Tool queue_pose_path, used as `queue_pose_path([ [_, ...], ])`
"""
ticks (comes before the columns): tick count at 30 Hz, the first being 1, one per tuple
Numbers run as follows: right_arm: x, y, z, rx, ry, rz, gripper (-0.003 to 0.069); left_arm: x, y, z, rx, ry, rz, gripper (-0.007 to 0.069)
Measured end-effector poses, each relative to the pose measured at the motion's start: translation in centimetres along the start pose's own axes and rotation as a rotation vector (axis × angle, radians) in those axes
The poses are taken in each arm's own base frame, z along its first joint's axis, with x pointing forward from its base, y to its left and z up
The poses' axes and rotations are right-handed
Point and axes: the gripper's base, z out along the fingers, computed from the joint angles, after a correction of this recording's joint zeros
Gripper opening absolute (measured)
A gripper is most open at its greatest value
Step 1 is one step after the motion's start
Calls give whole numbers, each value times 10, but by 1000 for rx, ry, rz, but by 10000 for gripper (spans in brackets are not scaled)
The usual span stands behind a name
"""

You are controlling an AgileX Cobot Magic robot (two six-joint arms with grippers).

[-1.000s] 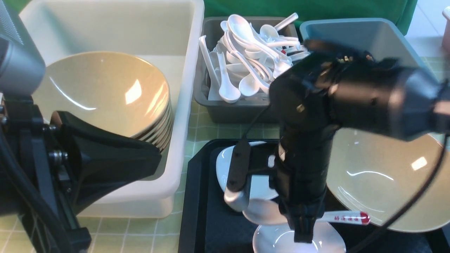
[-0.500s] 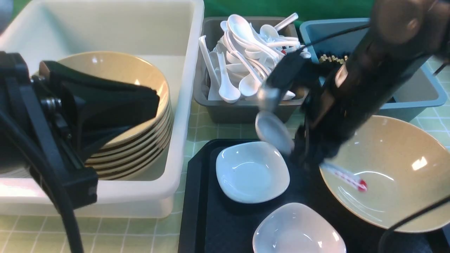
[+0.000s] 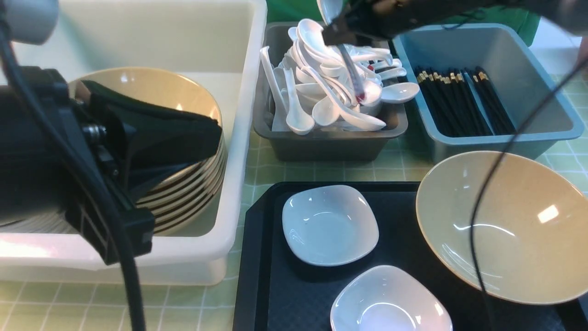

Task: On green table put chopsticks spoon bowls plates into blue grey white boxes.
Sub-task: 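Place the white spoon into the bin of spoons with the right gripper, then grasp the large bowl on the tray by its rim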

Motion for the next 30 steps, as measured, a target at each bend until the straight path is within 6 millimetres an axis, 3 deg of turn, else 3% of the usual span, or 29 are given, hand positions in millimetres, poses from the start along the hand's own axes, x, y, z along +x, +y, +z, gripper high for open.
queue_pose_path([
  [5,6,-19,30,34,-36,51,162,0,0,1,3,7,-3,-1],
  [10,9,-25,38,53,-53,81,216,1,0,2,4,10,-3,-1],
  [15,-2,-21,32,38,-74,64,395,1,0,2,6,12,-5,-1],
  [16,-3,-20,31,35,-75,62,400,1,0,2,6,12,-5,-1],
  [19,-10,-14,21,-13,-32,19,475,1,0,2,6,13,-5,-1],
  [24,-15,-7,1,-80,50,-72,493,2,0,2,13,24,-18,-1],
  [27,-21,0,-23,-115,104,-139,495,3,-1,2,23,42,-26,-1],
  [29,-33,9,-55,-119,96,-195,495,5,-2,2,31,58,-32,-1],
  [30,-34,9,-57,-117,94,-202,495,5,-2,2,32,60,-34,-1],
])
